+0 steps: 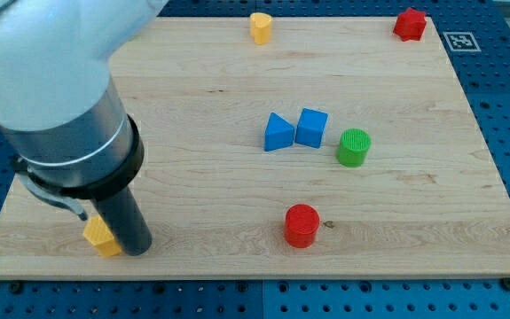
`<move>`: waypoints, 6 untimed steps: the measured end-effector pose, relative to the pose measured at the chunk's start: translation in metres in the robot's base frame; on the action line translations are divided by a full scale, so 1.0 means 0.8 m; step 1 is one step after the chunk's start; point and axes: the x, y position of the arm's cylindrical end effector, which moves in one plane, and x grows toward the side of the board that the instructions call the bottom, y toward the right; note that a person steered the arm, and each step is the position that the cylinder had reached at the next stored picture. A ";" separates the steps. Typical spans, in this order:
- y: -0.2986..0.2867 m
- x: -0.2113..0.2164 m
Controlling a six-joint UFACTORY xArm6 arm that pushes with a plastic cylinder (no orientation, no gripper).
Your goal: Push yellow hexagon a bit down and left
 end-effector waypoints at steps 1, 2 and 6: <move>-0.002 -0.010; -0.016 -0.011; 0.058 -0.072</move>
